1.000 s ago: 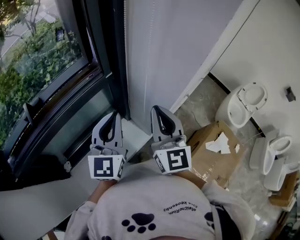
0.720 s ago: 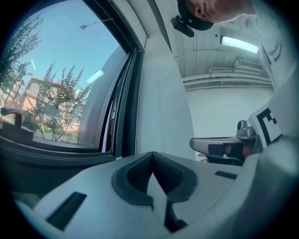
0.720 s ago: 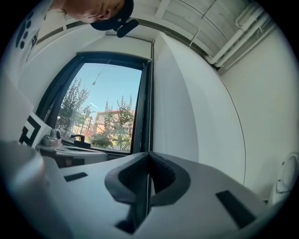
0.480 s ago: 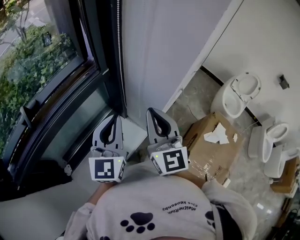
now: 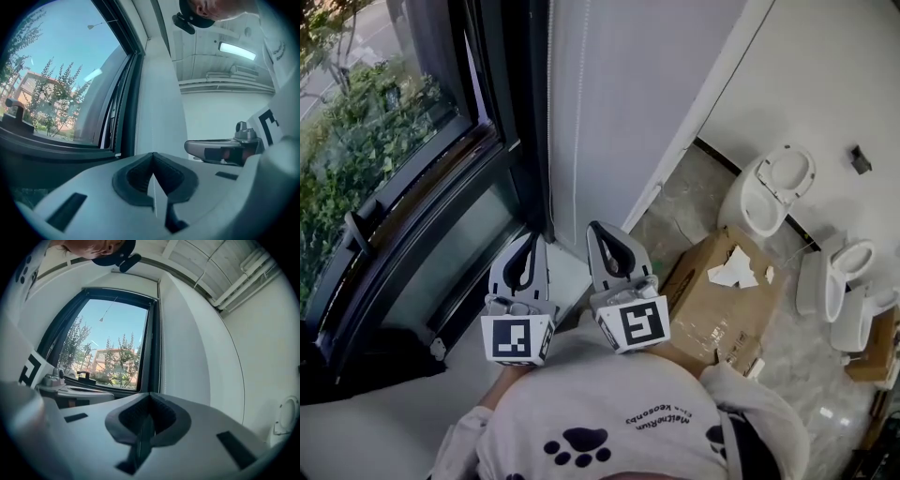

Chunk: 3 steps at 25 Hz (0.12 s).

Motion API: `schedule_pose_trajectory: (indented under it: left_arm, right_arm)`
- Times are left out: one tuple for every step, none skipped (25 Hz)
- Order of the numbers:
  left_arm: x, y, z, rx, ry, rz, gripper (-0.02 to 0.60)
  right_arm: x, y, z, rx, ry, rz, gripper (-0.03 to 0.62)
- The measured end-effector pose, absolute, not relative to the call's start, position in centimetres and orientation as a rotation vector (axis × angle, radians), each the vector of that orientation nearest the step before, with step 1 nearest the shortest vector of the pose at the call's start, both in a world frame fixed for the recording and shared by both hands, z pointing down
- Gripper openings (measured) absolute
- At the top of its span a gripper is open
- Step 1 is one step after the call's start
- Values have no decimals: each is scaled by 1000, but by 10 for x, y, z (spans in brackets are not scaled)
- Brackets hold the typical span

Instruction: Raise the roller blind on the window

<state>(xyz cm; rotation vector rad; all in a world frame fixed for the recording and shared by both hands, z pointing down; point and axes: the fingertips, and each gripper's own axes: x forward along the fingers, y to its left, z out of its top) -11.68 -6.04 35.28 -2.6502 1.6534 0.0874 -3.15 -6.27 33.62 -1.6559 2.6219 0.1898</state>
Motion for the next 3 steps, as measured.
schedule_pose_trajectory:
  left_arm:
    - [-116, -58, 353, -2655, 1643, 85, 9]
    - [-115, -55, 354, -2660, 1633, 84, 9]
    - [-114, -53, 355, -2665, 1625, 83, 9]
  right_arm:
    - [-31, -61, 336, -1663, 2618, 197, 8]
    - [-31, -59, 336, -1671, 2615, 205, 8]
    - [-31, -58, 337, -1678, 2612, 214, 8]
